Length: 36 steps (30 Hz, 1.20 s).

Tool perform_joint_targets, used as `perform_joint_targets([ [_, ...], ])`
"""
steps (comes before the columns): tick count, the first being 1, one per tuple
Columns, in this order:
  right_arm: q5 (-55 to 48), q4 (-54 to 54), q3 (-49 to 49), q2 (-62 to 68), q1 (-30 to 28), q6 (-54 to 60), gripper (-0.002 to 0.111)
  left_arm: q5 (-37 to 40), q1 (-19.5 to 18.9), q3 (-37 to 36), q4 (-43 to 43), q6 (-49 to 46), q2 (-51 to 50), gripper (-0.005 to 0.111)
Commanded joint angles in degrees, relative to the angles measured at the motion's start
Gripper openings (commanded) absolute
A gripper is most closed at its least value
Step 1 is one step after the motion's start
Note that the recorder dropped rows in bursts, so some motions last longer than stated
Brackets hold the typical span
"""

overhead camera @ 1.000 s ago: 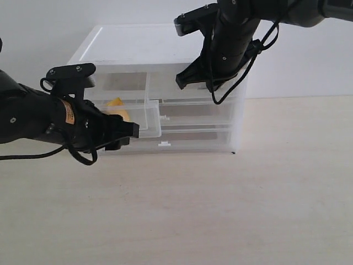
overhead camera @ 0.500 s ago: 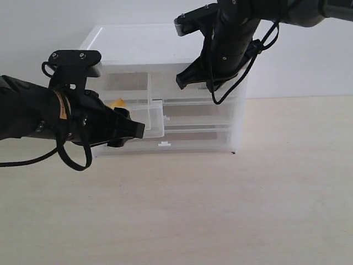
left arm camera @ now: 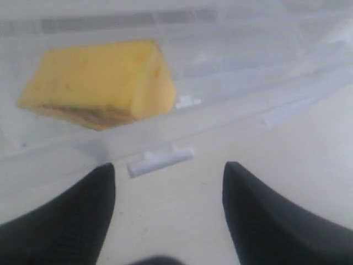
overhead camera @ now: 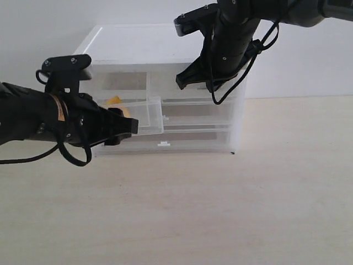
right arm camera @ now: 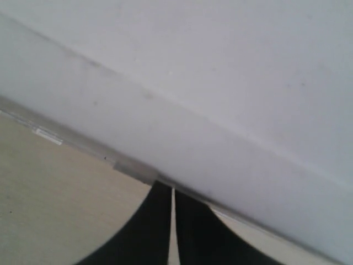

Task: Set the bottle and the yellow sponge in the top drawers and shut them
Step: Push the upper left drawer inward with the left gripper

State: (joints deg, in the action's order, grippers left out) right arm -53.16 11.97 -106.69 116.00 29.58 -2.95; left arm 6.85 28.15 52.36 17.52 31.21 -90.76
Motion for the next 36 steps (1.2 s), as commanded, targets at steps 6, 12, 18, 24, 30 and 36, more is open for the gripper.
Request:
perform_joint_targets([
  [6,0.45,0.76,0.11,0.54,-0.51,1.22,0.000,-4.99,-1.88,5.04,1.97,-1.67,-1.67,0.056],
  [12,0.77,0.78,0.11,0.54,-0.51,1.22,0.000,-3.67,-1.88,4.98,1.97,-2.49,-1.56,0.056],
  [18,1.05,0.64,0.11,0.54,-0.51,1.39,0.000,-2.29,-2.69,4.98,3.85,-2.44,0.73,0.056],
  [24,1.18,0.65,0.11,0.54,-0.51,1.39,0.000,-2.27,-5.26,4.98,4.37,-2.04,3.49,0.056],
  [30,1.73,0.03,0.11,0.54,-0.51,1.49,0.000,-2.65,-7.10,4.98,4.30,-2.04,4.44,0.056],
  [36,2.39,-1.17,0.11,-0.77,-0.51,1.49,0.000,-2.70,-7.10,4.98,4.52,-2.51,7.50,0.056],
])
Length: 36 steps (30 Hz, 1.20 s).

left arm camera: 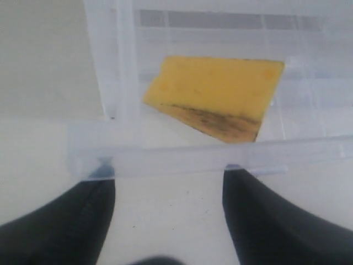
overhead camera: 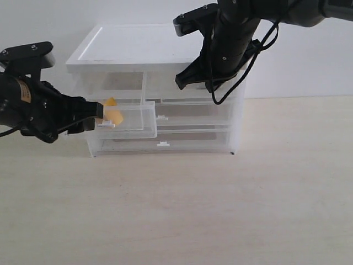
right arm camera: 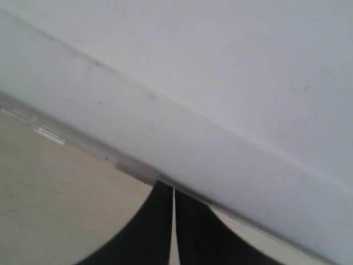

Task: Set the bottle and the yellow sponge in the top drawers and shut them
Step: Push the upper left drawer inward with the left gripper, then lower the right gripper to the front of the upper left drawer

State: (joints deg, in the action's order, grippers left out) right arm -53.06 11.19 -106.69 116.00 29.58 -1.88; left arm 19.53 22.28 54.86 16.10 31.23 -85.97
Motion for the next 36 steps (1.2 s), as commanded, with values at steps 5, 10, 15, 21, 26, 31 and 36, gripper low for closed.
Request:
perform_joint_targets([
  [5,1.08,-2.14,0.11,-2.59,-0.51,1.17,0.000,-14.39,-0.91,2.48,5.19,-2.43,2.83,0.056],
  [10,-1.51,-1.89,0.11,-3.38,-0.51,0.80,0.000,-9.95,-0.91,2.36,5.73,-2.43,4.98,0.056],
  [15,-1.39,-2.92,0.11,-4.77,-0.51,0.40,0.000,-9.97,-0.91,1.46,5.73,-2.43,8.34,0.056],
  [21,-3.24,-6.00,0.11,-4.77,-0.51,1.88,0.000,-8.60,-0.91,-1.01,5.14,-2.43,8.53,0.056],
  [26,-4.18,-6.84,0.11,-4.87,-0.51,2.61,0.000,-6.43,-0.91,-3.26,3.83,-2.54,9.18,0.056],
  [31,-3.82,-6.84,0.11,-4.87,-0.51,2.84,0.000,-4.16,-0.91,-7.34,-1.30,-5.23,13.91,0.056],
  [36,-3.81,-6.84,0.11,-4.87,-0.51,3.69,0.000,-4.53,-0.49,-11.04,-9.07,-12.04,18.97,0.056],
])
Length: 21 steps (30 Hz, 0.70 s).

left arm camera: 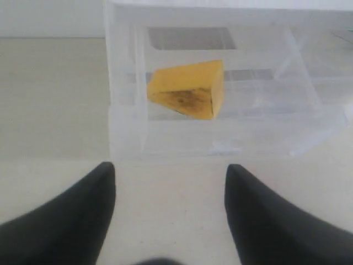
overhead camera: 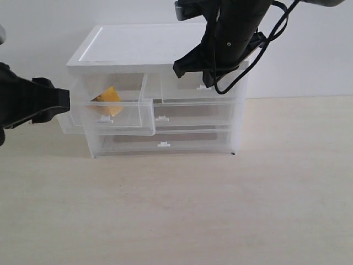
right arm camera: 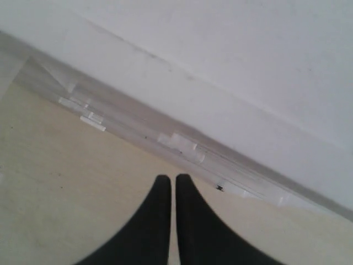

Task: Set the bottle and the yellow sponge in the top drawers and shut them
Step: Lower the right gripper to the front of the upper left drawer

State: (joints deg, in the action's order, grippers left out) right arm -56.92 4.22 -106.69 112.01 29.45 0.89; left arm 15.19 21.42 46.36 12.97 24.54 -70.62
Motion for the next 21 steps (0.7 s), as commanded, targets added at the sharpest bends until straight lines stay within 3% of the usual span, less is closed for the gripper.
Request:
perform_joint_targets([
  [1,0.04,-0.02,0.11,-0.88,-0.38,1.02,0.000,-0.63,0.93,-3.29,-6.22,-6.18,4.22,0.056],
  [8,-1.80,-3.07,0.11,-0.88,-0.27,0.95,0.003,-1.02,5.47,-3.70,-6.17,-6.18,1.94,0.056],
  [15,-5.90,-10.98,0.11,-1.41,-0.27,4.62,0.026,-2.67,5.60,-3.70,-2.81,-6.06,-1.80,0.056],
  [21,-9.10,-15.79,0.23,-2.94,-0.05,6.04,0.025,-4.58,4.08,-3.70,-1.44,-6.06,-1.87,0.056],
])
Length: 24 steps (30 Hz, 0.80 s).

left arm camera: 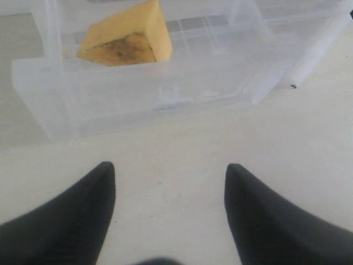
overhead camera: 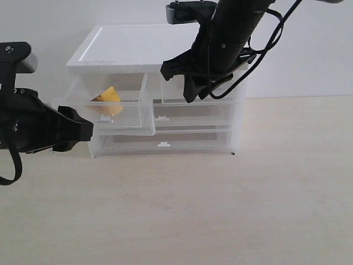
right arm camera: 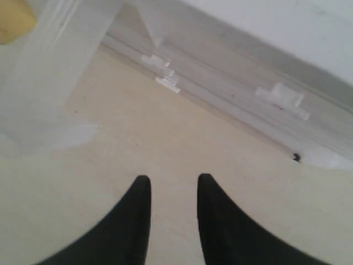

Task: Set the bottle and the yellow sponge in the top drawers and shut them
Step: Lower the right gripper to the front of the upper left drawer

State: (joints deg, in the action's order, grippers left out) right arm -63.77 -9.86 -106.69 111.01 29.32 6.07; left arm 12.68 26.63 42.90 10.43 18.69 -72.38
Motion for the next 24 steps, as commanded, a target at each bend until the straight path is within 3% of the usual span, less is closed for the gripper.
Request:
perform_joint_targets([
  [1,-3.16,-1.72,1.46,-2.62,0.52,0.86,0.025,-1.92,-1.54,-0.24,1.11,-0.21,-0.11,0.056],
  [11,3.65,-3.17,10.08,-5.31,9.69,-0.16,0.025,0.38,-1.54,-0.24,4.16,-0.21,-0.31,0.056],
  [17,9.91,-8.15,10.08,-4.95,10.69,-1.64,0.025,0.14,-4.71,-0.24,3.56,0.52,-2.35,0.056],
  [24,11.81,-8.01,10.08,-2.64,10.69,-1.77,0.025,-4.14,-4.71,-0.24,3.56,0.54,-8.01,0.056],
])
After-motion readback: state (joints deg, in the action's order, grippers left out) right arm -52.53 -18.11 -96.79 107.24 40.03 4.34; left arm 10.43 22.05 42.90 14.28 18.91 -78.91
